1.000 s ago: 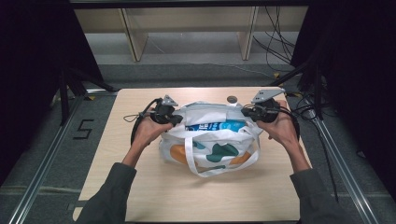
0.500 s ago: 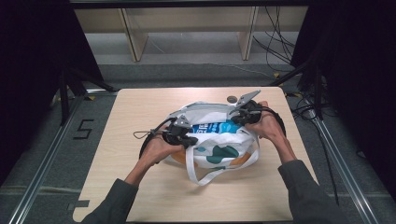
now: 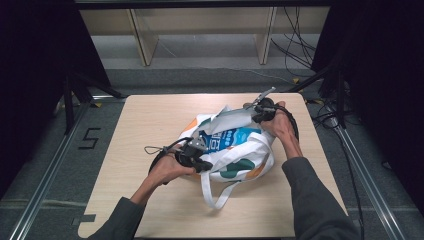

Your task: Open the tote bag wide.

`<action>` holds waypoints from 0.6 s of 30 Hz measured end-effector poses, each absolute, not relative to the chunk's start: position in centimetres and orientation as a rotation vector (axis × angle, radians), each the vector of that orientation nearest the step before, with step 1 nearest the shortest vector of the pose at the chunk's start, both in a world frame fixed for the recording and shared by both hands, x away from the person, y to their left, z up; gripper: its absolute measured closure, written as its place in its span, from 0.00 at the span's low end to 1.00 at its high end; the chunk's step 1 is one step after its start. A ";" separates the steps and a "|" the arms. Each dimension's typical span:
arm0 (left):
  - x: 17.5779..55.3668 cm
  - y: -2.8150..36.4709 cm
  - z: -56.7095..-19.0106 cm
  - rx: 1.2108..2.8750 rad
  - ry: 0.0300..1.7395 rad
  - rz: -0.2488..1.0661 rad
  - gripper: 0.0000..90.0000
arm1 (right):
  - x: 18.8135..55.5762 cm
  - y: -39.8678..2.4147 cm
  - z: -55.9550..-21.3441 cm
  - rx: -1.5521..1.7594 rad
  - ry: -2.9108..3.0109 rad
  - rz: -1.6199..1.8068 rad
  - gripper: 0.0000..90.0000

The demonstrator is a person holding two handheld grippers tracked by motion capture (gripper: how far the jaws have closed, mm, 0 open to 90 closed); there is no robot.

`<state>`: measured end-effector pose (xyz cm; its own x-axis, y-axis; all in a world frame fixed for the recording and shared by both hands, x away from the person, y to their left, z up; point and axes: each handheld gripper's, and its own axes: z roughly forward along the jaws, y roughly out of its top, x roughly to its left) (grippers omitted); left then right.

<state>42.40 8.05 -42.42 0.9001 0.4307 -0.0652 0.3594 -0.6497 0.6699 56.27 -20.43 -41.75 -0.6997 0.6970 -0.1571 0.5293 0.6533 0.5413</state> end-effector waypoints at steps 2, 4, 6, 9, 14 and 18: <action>43.5 8.2 -41.2 2.297 0.606 0.170 0.94 | 55.6 -20.2 -40.9 0.904 2.518 0.724 1.00; 45.4 8.3 -40.2 2.257 0.670 0.225 0.94 | 53.4 -19.6 -39.2 0.847 2.481 0.796 1.00; 47.6 8.5 -39.5 2.239 0.734 0.269 0.94 | 52.5 -19.4 -38.7 0.823 2.484 0.828 1.00; 50.0 8.4 -39.6 2.224 0.826 0.281 0.95 | 49.9 -19.1 -37.6 0.775 2.501 0.952 1.00; 52.6 7.5 -40.2 2.264 0.925 0.278 0.96 | 46.9 -17.4 -38.7 0.651 2.669 0.917 1.00; 53.9 7.7 -40.4 2.279 0.989 0.311 0.96 | 43.6 -17.5 -39.7 0.547 2.763 0.870 1.00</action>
